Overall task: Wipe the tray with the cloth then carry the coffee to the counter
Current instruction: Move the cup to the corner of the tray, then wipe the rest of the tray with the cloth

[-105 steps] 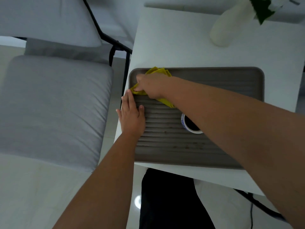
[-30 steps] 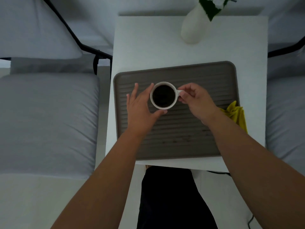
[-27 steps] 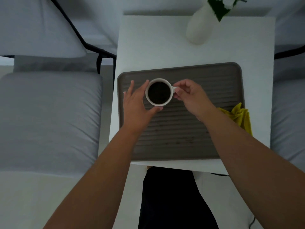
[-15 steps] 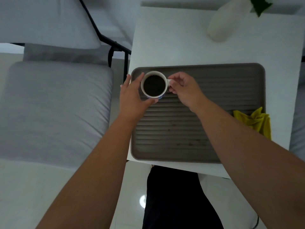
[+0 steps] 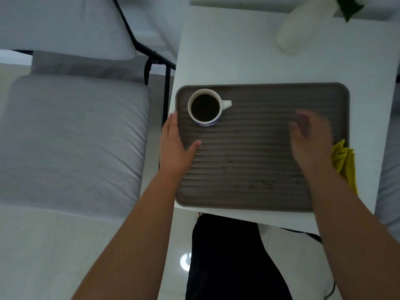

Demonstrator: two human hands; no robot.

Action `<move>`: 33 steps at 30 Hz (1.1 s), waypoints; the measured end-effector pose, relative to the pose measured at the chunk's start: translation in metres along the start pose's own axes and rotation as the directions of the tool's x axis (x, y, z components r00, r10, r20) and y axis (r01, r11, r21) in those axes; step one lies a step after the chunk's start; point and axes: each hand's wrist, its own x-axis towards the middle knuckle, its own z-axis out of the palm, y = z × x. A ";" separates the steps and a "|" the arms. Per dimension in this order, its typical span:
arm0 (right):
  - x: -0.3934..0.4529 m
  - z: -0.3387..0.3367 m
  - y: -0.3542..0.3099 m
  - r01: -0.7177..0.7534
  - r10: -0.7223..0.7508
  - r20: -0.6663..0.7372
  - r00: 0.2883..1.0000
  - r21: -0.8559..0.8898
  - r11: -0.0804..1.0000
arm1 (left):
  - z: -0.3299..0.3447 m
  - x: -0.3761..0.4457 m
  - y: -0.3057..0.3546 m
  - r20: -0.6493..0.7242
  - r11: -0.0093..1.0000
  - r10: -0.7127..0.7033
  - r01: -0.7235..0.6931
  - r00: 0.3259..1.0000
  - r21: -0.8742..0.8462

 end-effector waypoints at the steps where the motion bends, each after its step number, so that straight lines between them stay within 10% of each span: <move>1: -0.012 -0.011 0.020 -0.007 0.003 -0.036 0.999 -0.113 0.994 | 0.004 -0.011 -0.003 -0.008 0.999 -0.037 0.037 0.999 -0.022; 12: -0.068 -0.011 0.111 0.167 -0.227 -0.099 0.969 -0.412 0.896 | 0.013 -0.059 -0.024 -0.135 0.965 -0.230 0.208 0.964 -0.160; 20: -0.057 0.022 0.069 -0.038 -0.012 -0.227 0.974 -0.216 0.976 | 0.010 -0.053 -0.035 -0.047 0.973 -0.226 0.223 0.973 -0.064; 33: -0.076 0.108 -0.042 0.444 -0.419 0.159 0.894 -0.192 0.875 | 0.010 -0.055 -0.041 -0.043 0.978 -0.200 0.197 0.979 -0.067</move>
